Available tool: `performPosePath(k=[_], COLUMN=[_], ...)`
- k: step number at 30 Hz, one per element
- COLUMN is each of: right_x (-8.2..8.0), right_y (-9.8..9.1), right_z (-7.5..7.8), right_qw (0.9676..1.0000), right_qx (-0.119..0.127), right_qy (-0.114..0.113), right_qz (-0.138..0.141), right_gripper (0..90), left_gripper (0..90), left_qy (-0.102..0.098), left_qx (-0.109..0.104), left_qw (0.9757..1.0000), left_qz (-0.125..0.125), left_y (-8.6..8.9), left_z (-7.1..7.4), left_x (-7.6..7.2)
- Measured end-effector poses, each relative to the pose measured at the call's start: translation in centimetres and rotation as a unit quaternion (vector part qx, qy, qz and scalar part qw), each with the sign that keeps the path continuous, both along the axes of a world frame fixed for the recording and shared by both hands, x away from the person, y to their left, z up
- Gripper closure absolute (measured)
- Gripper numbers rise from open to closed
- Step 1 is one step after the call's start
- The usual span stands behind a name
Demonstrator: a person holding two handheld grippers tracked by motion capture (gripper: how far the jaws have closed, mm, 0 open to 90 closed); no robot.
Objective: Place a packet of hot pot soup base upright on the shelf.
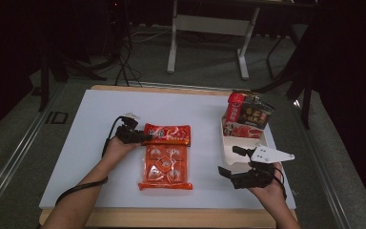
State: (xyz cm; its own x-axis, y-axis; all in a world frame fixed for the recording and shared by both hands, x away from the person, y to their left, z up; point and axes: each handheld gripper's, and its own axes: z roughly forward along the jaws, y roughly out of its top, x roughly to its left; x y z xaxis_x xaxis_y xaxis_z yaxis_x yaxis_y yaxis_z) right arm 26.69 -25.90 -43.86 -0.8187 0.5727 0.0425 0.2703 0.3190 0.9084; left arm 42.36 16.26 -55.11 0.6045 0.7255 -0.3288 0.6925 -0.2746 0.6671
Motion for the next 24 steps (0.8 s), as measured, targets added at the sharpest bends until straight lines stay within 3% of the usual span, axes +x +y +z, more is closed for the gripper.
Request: performPosePath(k=[4, 10, 13, 16, 19, 24], right_x=[0.1, 0.1, 0.2, 0.2, 0.1, 0.1], right_y=[0.1, 0.3, 0.3, 0.3, 0.3, 0.3], right_z=[-0.1, -0.2, -0.1, -0.2, -0.2, 0.0], right_qw=[1.0000, 1.0000, 0.9999, 0.9999, 0.9999, 1.0000], right_qx=[-0.001, -0.004, -0.003, -0.003, -0.005, -0.004], right_qy=[0.002, 0.005, 0.011, 0.012, 0.009, 0.004], right_qz=[0.000, 0.003, 0.003, 0.002, 0.002, 0.000], right_gripper=[10.2, 10.2, 10.6, 10.6, 10.6, 12.3], left_gripper=[69.7, 88.1, 88.8, 89.1, 89.1, 89.1], left_qy=[0.000, -0.012, -0.020, -0.022, -0.037, -0.058], left_qx=[0.007, 0.033, 0.037, 0.026, 0.028, 0.014], left_qw=[0.9999, 0.9993, 0.9991, 0.9994, 0.9989, 0.9982], left_qz=[-0.010, -0.008, -0.006, -0.003, -0.006, -0.003], left_y=[-0.6, -1.2, -1.3, -1.0, -1.0, -0.8], left_z=[0.2, 0.6, 0.9, 1.4, 2.2, 3.4], left_x=[-0.1, -0.5, -0.8, -0.9, -1.4, -2.2])
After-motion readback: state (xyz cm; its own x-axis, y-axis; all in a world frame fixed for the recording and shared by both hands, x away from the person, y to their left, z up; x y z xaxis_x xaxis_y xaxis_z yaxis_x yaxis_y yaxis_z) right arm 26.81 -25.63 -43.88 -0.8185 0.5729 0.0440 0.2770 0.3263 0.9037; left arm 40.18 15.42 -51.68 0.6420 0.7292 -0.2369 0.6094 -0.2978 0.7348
